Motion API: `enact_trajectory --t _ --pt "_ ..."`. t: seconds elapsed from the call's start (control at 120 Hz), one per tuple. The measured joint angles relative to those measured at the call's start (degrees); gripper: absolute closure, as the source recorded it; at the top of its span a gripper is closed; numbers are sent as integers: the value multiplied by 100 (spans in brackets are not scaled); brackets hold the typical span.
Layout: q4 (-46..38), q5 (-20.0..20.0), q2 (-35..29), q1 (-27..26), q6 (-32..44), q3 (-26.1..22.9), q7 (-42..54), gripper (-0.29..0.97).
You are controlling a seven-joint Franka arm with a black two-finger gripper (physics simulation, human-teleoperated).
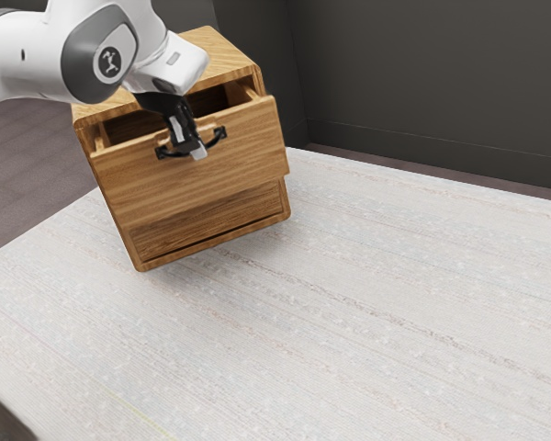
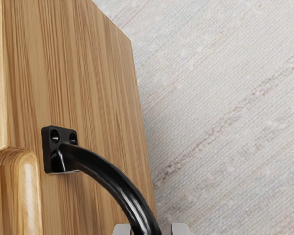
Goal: Pull the drawer handle with one arm to open the drawer
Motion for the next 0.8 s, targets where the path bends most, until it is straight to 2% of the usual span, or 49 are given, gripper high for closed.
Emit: enact_trajectory --t 0.8 --pt "-577 8 -468 -85 -4 -77 -35 72"
